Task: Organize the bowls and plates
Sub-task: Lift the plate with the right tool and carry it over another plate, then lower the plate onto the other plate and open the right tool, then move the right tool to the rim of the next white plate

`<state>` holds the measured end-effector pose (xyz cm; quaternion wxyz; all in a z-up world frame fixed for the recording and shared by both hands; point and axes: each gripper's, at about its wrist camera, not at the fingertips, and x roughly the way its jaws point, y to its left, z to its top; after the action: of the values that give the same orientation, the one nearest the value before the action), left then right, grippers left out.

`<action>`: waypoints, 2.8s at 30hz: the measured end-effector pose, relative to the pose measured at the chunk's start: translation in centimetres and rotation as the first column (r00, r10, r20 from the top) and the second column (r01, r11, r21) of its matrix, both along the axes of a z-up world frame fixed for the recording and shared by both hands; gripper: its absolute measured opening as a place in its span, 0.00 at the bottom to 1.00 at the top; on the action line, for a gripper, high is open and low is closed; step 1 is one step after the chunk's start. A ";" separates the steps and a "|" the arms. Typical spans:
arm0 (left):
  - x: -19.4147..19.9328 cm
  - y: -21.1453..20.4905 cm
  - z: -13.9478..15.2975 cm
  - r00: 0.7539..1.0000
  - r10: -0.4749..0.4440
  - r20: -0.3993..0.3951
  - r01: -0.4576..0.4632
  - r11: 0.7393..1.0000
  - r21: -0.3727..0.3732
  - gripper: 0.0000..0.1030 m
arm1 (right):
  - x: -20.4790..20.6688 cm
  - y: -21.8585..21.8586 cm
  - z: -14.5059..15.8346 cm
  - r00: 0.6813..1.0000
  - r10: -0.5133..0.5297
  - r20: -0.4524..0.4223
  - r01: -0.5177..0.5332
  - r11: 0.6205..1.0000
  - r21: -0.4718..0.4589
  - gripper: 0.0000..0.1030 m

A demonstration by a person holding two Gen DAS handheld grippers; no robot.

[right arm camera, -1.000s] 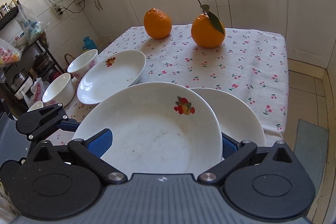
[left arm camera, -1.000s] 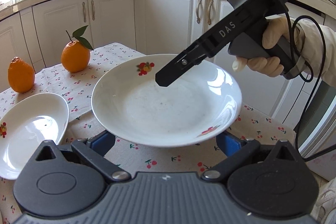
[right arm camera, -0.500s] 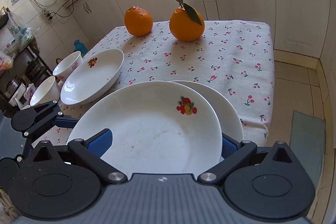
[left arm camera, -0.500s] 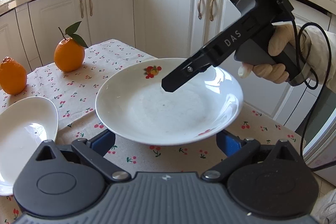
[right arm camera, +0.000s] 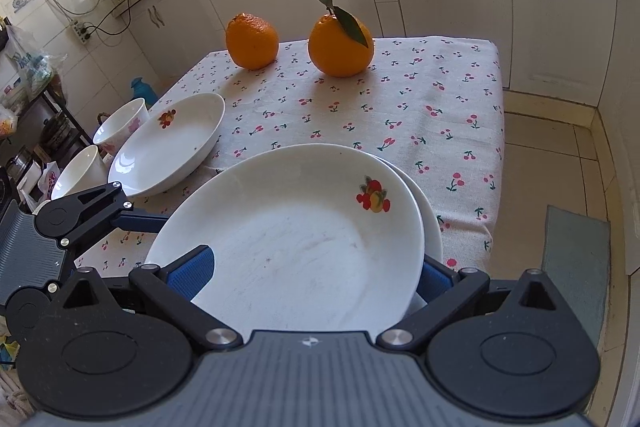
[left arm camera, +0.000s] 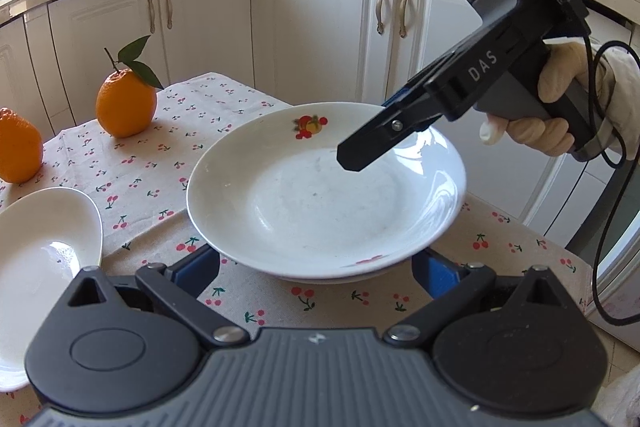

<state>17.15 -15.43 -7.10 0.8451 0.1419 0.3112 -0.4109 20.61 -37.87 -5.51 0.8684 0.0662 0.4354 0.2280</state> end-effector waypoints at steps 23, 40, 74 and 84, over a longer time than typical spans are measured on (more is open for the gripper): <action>-0.2 -0.3 -0.1 0.999 -0.029 0.025 0.028 1.000 0.011 1.00 | -1.4 0.6 0.8 0.999 -0.043 -0.013 0.041 0.994 -0.097 1.00; -1.1 0.2 0.9 0.999 -0.013 0.051 0.014 1.000 -0.017 0.99 | -3.0 1.1 1.9 0.996 -0.081 0.043 0.088 0.979 -0.182 1.00; -1.2 11.2 -0.5 0.785 0.616 0.069 -0.619 0.784 0.046 0.99 | -6.5 12.8 5.7 0.975 0.109 0.195 -0.048 0.954 -0.296 1.00; 0.8 11.8 -1.9 0.747 0.664 0.030 -0.664 0.745 0.065 0.99 | -3.2 15.1 4.9 0.965 0.213 0.150 -0.158 0.936 -0.315 1.00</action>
<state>17.98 -3.63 -9.01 0.9311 0.0533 0.3538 -0.0717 17.39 -22.73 -0.57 0.8789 -0.1290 0.3882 0.2455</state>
